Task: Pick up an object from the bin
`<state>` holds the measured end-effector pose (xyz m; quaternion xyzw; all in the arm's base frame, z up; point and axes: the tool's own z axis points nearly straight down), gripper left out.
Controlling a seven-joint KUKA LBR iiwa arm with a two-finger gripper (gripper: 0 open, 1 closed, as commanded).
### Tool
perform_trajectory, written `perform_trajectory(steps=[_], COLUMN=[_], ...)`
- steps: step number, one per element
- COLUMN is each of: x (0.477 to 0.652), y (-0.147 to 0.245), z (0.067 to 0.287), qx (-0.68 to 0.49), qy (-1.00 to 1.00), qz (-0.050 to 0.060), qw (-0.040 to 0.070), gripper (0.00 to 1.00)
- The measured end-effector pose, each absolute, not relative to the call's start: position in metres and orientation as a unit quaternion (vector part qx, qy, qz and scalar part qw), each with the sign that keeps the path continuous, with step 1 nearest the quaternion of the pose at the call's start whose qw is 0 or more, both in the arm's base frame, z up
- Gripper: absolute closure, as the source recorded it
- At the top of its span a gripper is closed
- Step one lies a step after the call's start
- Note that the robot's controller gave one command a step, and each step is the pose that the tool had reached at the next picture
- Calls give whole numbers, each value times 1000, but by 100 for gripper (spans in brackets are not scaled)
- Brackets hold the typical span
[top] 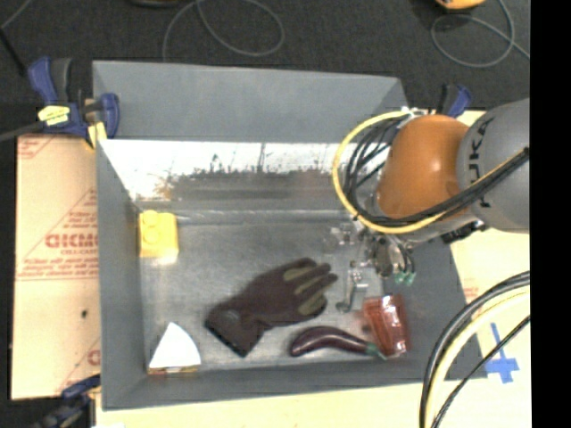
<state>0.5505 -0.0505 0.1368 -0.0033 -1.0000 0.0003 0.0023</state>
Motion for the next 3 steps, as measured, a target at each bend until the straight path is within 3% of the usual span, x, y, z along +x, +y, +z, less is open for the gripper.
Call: perform_trajectory(steps=[1, 2, 3], x=[552, 573, 558], y=[-50, -18, 13], z=[141, 102, 71], qx=[-3, -19, -165], qy=[-1000, -1000, -986], qz=[1, 1, 0], qw=[-1, -4, -1], gripper=[0, 0, 100])
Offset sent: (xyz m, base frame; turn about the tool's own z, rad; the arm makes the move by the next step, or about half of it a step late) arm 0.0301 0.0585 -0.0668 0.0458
